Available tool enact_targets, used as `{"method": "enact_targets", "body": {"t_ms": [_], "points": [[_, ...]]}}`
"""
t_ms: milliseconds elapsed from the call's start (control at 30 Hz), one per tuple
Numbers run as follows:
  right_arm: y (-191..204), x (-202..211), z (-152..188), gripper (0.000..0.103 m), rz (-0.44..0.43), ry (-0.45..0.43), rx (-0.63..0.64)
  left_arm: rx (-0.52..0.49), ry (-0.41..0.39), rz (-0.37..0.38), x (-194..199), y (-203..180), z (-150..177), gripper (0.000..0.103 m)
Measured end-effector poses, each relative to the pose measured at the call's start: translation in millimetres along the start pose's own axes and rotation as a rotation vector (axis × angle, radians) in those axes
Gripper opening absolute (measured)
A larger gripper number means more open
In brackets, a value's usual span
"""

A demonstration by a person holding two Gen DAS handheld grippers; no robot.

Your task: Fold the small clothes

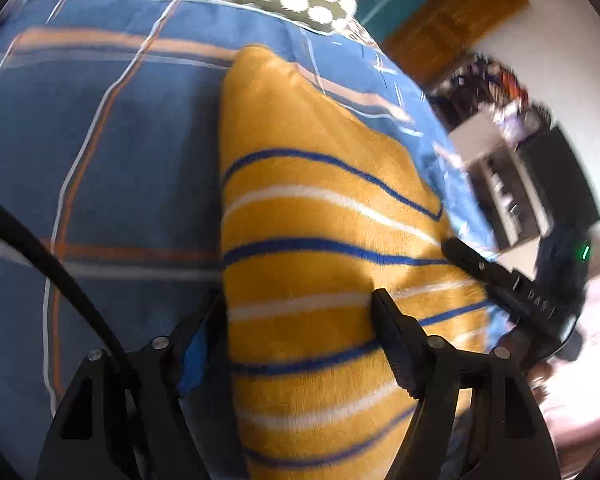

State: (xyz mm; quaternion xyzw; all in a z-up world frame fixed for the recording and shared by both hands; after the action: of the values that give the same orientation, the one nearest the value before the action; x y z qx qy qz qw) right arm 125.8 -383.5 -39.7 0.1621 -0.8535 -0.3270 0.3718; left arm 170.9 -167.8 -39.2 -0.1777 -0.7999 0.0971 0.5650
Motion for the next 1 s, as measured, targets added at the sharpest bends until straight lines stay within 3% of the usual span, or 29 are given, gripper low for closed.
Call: {"method": "enact_targets", "body": {"t_ms": [67, 167, 267, 333, 400, 467, 533, 600, 667, 700, 767, 867, 933, 1000], "points": [[9.5, 24.1, -3.6, 0.042, 0.004, -0.082, 0.023, 0.008, -0.042, -0.006, 19.3, 4.7, 2.4, 0.072], [42.0, 55.0, -1.0, 0.039, -0.027, -0.149, 0.109, -0.027, -0.115, -0.078, 41.5, 11.3, 16.8, 0.073], [69.4, 56.7, 26.1, 0.033, -0.223, -0.092, 0.073, -0.049, -0.073, -0.113, 29.4, 18.8, 44.0, 0.075], [68.6, 41.0, 45.6, 0.033, -0.249, -0.040, 0.035, -0.026, -0.061, -0.108, 27.9, 29.1, 54.6, 0.078], [45.8, 22.4, 61.0, 0.033, -0.141, -0.009, 0.001, -0.004, -0.067, -0.100, 33.7, 33.7, 57.3, 0.079], [25.8, 18.7, 71.4, 0.010, -0.077, -0.003, -0.018, -0.020, -0.090, -0.121, 51.2, 33.3, 60.2, 0.078], [25.2, 44.3, 75.3, 0.010, -0.070, -0.037, -0.011, -0.059, -0.197, -0.194, 85.5, 35.3, 65.9, 0.078], [28.8, 75.7, 77.9, 0.014, -0.012, -0.082, 0.049, -0.080, -0.319, -0.287, 120.1, 40.0, 73.4, 0.080], [19.3, 98.8, 80.5, 0.047, 0.164, -0.094, 0.109, -0.084, -0.475, -0.406, 160.6, 44.6, 85.9, 0.096], [8.8, 109.4, 83.5, 0.052, 0.291, -0.096, 0.140, -0.078, -0.548, -0.455, 179.4, 47.4, 93.6, 0.100], [-12.2, 123.8, 89.6, 0.052, 0.461, -0.085, 0.185, -0.078, -0.666, -0.522, 211.9, 45.8, 110.6, 0.103], [-45.8, 131.1, 98.7, 0.052, 0.705, -0.027, 0.233, -0.105, -0.720, -0.611, 234.9, 38.0, 127.8, 0.103], [-64.4, 128.8, 102.9, 0.052, 0.715, 0.016, 0.178, -0.099, -0.758, -0.668, 251.5, 35.0, 144.4, 0.103], [-71.3, 136.1, 96.6, 0.061, 0.676, -0.060, 0.138, -0.084, -0.784, -0.656, 268.0, 37.2, 158.5, 0.103]]}}
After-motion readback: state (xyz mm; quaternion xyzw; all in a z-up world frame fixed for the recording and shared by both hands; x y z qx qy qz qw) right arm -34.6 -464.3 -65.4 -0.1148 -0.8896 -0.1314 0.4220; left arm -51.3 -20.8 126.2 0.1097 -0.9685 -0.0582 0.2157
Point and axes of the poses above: each gripper's, at about its wrist camera, not at the fingertips, and x roughly against the way its jaws point, y to its left, z to its underside, the point moved 7 cm from there along -x, roughly the way its jaws point, and after that the axes turned 13 degrees about -z, right-handed, at the moved point
